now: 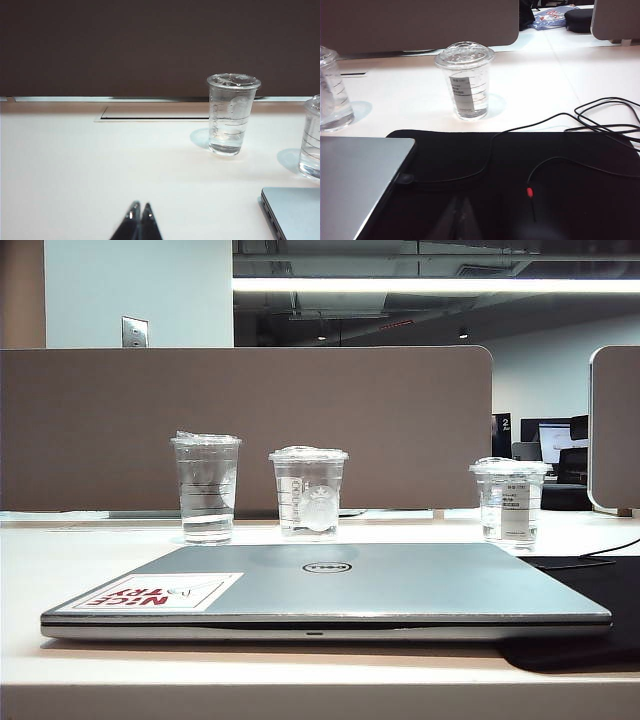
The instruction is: Pick up the coffee cup on the middle and place it on the left side of the laptop.
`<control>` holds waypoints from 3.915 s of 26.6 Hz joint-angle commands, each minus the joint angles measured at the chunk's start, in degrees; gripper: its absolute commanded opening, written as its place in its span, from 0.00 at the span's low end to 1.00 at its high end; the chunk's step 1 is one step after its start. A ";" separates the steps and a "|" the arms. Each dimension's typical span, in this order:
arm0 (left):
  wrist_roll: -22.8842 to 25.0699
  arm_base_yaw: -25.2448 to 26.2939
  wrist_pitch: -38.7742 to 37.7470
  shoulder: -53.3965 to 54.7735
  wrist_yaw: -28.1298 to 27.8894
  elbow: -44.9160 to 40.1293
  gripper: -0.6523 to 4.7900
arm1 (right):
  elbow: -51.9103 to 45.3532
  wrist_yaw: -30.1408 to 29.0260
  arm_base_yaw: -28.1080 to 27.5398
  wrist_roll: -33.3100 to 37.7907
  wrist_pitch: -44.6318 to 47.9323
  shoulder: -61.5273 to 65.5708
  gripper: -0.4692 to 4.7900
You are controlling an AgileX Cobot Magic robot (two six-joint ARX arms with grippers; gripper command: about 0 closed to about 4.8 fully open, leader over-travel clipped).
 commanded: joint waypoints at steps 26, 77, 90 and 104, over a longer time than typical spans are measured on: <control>0.44 -0.07 0.48 0.00 0.00 0.17 0.11 | -0.24 0.02 14.08 -0.04 1.16 -0.09 0.08; 5.20 -10.36 51.65 104.00 42.64 39.76 1.00 | -0.24 0.02 27.12 -0.04 1.03 0.07 0.08; 3.45 -17.07 36.94 116.83 32.96 60.35 1.00 | -0.24 0.00 27.15 -0.02 1.05 0.04 0.08; 2.97 -17.46 36.02 121.68 37.51 69.05 1.00 | -0.24 0.00 27.15 -0.04 1.05 0.04 0.08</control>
